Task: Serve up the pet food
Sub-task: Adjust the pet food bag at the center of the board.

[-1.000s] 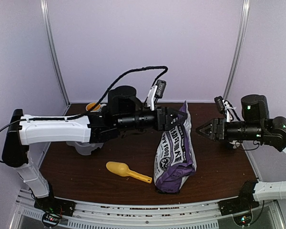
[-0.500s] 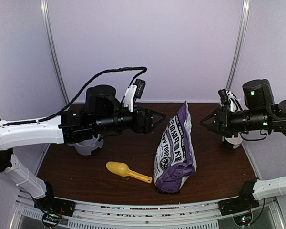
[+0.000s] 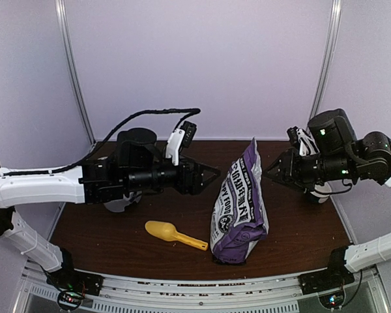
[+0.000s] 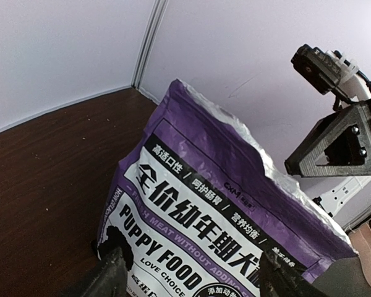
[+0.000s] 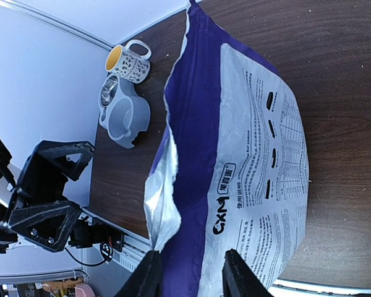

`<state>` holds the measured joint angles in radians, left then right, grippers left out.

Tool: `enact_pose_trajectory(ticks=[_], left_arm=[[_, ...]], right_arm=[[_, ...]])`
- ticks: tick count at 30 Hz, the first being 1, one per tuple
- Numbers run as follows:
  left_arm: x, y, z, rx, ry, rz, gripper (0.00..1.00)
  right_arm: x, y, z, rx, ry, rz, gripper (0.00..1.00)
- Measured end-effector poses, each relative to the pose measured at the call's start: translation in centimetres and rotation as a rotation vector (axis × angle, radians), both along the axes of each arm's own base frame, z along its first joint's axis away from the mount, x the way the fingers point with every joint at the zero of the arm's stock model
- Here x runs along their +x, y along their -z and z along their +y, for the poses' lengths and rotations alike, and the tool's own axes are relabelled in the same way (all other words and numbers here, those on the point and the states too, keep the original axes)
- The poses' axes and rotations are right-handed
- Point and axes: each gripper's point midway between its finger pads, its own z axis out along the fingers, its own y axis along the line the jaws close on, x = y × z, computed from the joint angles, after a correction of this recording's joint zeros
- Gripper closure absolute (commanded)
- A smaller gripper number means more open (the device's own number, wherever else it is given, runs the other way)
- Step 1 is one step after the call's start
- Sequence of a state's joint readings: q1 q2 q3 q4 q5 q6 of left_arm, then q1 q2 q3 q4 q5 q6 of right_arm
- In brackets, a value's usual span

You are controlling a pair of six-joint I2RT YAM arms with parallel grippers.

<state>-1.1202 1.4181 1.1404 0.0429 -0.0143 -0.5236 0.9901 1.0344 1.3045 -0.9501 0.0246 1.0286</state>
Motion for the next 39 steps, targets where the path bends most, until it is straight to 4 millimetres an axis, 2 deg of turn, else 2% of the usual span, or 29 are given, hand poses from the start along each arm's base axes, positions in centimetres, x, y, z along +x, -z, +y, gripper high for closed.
enact_pose_trajectory(ticks=[10, 15, 24, 29, 32, 39], left_arm=[[-0.4, 0.1, 1.2, -0.007, -0.009, -0.014, 0.24], [-0.4, -0.1, 1.5, -0.009, -0.013, -0.028, 0.24], [-0.4, -0.1, 1.6, -0.004, -0.014, -0.038, 0.24], [-0.3, -0.1, 1.6, -0.004, -0.016, -0.039, 0.24], [-0.3, 0.0, 1.6, -0.005, -0.016, -0.039, 0.24], [-0.3, 0.1, 1.6, -0.005, -0.017, -0.039, 0.24]], right_arm=[[2.1, 0.4, 1.8, -0.057, 0.047, -0.001, 0.69], [2.4, 0.8, 2.0, -0.070, 0.050, 0.004, 0.74], [2.5, 0.9, 2.1, -0.073, 0.055, 0.009, 0.75], [2.6, 1.5, 2.3, -0.092, 0.054, 0.017, 0.83], [2.8, 1.8, 2.4, -0.114, 0.050, 0.019, 1.00], [2.9, 1.3, 2.6, -0.133, 0.028, -0.003, 1.00]])
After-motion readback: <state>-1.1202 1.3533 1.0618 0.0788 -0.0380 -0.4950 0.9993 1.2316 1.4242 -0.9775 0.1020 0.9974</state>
